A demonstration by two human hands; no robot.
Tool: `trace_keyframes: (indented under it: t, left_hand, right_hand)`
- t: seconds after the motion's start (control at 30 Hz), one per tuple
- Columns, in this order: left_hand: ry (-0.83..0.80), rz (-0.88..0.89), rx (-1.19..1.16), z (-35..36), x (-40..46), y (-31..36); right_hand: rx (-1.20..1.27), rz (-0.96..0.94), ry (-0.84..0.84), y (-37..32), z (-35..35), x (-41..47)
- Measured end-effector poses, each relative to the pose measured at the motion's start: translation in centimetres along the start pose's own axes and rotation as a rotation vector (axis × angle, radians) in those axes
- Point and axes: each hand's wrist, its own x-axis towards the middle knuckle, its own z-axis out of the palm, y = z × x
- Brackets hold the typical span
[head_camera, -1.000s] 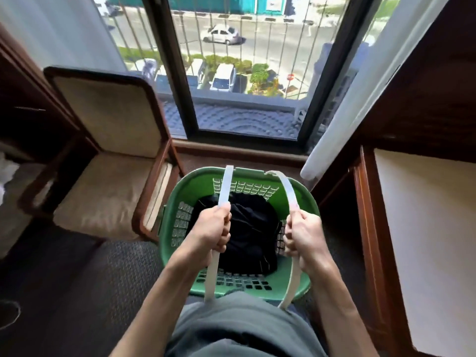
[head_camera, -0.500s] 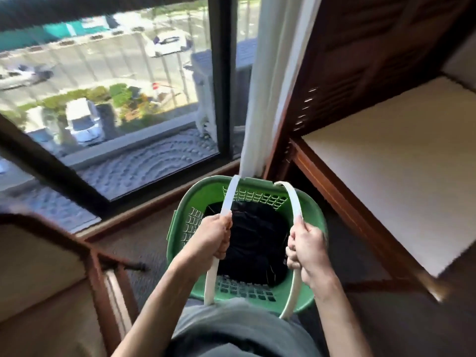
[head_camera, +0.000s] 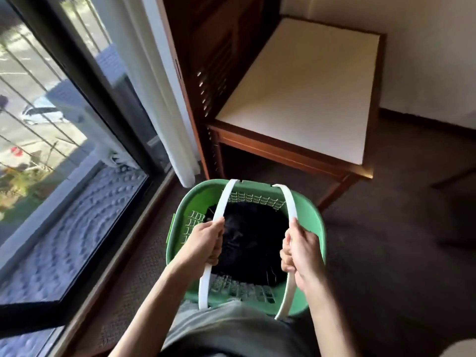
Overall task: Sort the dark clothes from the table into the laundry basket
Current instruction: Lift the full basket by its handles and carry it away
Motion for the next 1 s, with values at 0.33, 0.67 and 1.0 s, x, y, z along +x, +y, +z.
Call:
trace_keyframes:
  t: [0.33,0.67,1.0]
  left_hand:
    - [-0.166,-0.040,0.222,2.0,2.4,1.4]
    - [-0.207,-0.121,0.092,0.4,10.6,5.6]
    - [-0.153,-0.259,0.149,1.9,19.8,6.5]
  right_hand:
    - [0.284,0.094,0.280,1.1,-1.4,-0.9]
    - [0.156,0.144,0.390,-1.7,2.9,6.9]
    - [0.056,0.273,0.390,-0.2,2.1,17.1]
